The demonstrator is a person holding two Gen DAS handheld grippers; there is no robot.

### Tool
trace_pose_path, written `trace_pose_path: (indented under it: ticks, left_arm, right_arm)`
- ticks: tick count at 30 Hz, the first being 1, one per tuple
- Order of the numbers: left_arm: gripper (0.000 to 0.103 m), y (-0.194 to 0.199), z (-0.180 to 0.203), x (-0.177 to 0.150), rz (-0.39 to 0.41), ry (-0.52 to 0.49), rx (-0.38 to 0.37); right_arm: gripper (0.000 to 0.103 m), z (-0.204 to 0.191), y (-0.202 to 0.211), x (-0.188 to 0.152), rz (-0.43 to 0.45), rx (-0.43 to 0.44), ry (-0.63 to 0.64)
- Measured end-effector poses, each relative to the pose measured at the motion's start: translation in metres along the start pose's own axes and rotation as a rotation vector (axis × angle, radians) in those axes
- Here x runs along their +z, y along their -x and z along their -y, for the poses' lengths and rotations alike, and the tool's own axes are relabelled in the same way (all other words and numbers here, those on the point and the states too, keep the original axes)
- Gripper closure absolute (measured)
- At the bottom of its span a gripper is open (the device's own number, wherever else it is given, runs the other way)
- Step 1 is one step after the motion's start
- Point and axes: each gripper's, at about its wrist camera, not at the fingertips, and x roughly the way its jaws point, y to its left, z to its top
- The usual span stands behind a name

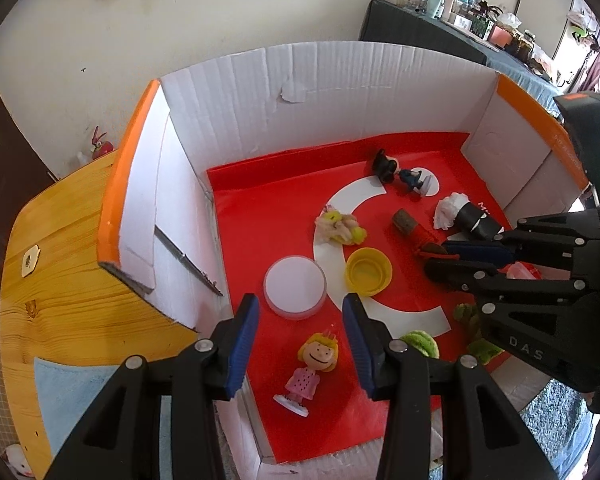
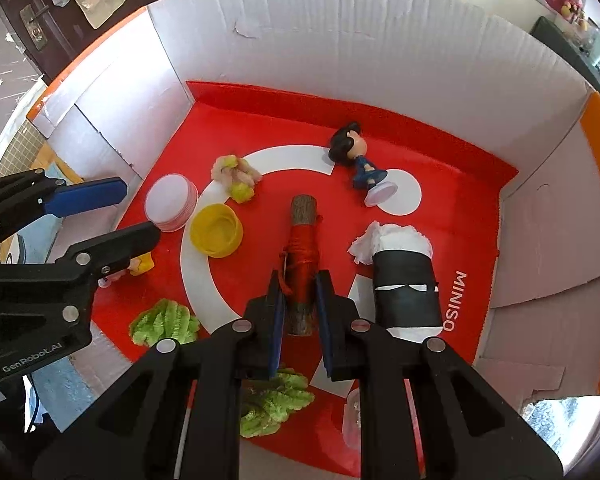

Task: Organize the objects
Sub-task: 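Lower the lid and stick onto the red floor and open both grippers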

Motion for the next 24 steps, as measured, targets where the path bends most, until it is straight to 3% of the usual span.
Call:
trace_pose_path:
  ticks: [17,20,24]
  left_arm:
    - [0.057,0.007,-0.012,-0.001,0.018,0.002,-0.013]
    - [0.057,0.009,-0.012,-0.002,0.023,0.002,-0.012]
    - [0.057,0.017,-0.012,-0.003,0.041,0.006,-0.017]
  right_arm:
    - [0.088,0.013,0.031,-0.021,0.007,0.0,-0.005]
    - [0.088,-0.003,0.04,0.002,0.014,-0.005,-0.001]
    - [0.088,0.006,0.061,-0.002,0.039,-0.011,0.0]
